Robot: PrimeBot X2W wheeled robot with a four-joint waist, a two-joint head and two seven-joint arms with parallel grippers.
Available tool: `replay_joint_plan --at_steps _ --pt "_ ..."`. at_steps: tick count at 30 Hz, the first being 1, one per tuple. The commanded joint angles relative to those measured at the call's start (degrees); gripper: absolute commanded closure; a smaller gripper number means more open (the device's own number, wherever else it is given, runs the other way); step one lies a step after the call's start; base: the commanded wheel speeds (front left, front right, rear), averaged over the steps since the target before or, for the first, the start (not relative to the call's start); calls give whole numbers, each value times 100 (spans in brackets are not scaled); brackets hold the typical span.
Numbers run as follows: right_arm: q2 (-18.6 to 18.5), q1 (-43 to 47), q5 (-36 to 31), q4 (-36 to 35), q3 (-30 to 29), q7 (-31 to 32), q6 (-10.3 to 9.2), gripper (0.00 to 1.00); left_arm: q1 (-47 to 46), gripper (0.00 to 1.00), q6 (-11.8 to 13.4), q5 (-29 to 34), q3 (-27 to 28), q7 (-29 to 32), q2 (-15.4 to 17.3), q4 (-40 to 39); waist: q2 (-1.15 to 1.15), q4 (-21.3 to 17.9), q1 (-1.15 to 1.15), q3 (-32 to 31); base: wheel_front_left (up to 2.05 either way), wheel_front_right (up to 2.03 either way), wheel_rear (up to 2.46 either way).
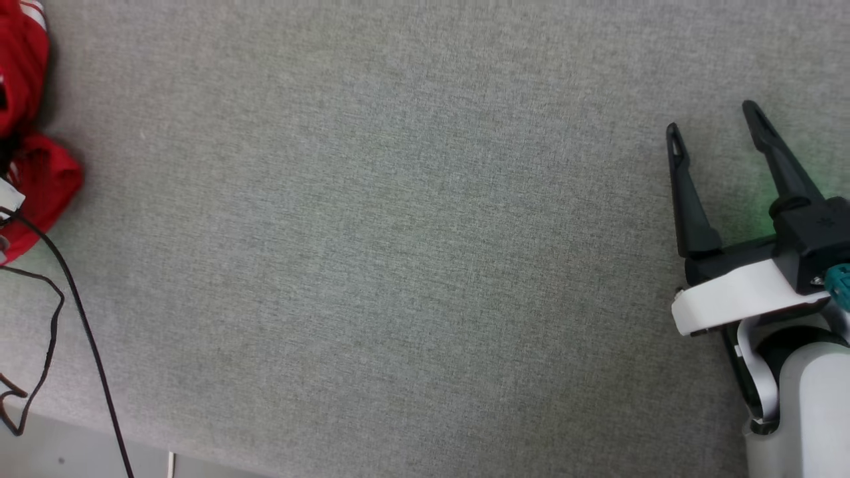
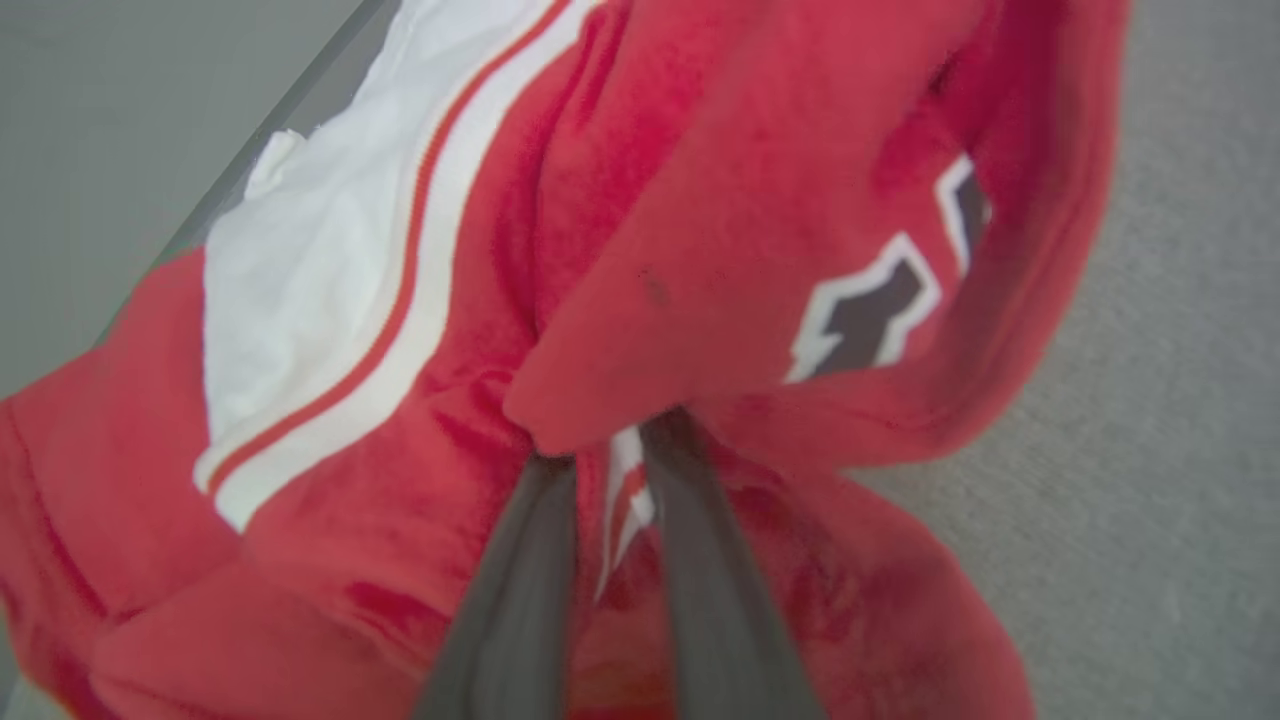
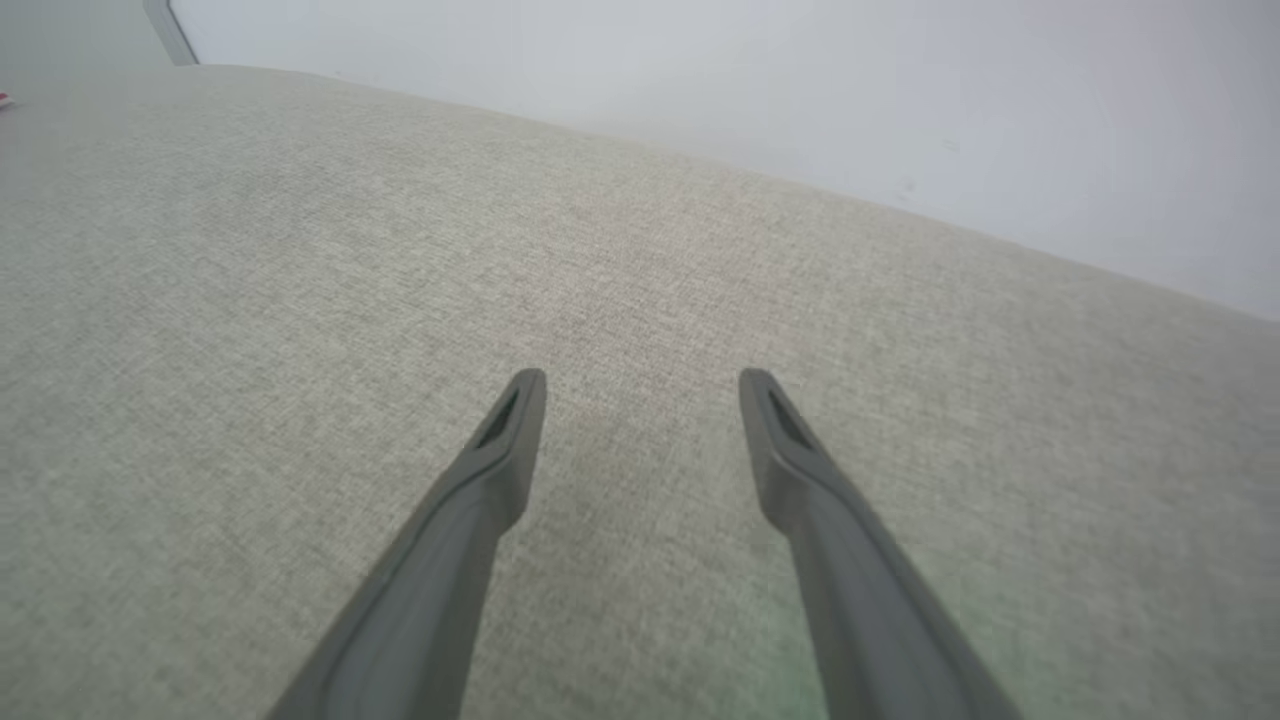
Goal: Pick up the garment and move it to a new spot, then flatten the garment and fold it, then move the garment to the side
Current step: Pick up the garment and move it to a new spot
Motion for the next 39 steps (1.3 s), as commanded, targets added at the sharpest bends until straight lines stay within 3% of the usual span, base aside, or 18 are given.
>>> replay_joint_plan --at_steps 1,10,13,19,23,28,39 --pt "18 21 68 59 -4 -75 -4 0 22 100 -13 82 -47 -440 -1 22 0 -4 -1 -224 0 0 0" --pt "63 296 371 470 -151 -388 -4 0 80 100 -7 304 -396 -2820 105 105 0 -34 -1 -1264 0 0 0" --pt "64 445 553 575 -235 -486 -4 0 83 100 -7 488 -602 -3187 146 65 0 -51 -1 -1609 0 0 0" --pt "66 753 919 738 -393 -647 -4 0 199 100 -7 1222 -357 -3290 119 -450 0 -143 -1 -2228 0 0 0" --pt "66 1012 1154 863 -462 -740 -4 0 591 100 -5 1950 98 -3287 -208 -1170 0 -295 -1 -2694 0 0 0" --pt "66 1267 1321 961 -498 -816 -4 0 1091 100 26 2495 243 -3287 -648 -1885 0 -537 -1 -3140 0 0 0" --pt "63 1644 1508 942 -526 -837 -4 0 2230 100 120 2861 -120 -3287 -1575 -3331 0 -1385 -1 -3573 0 0 0"
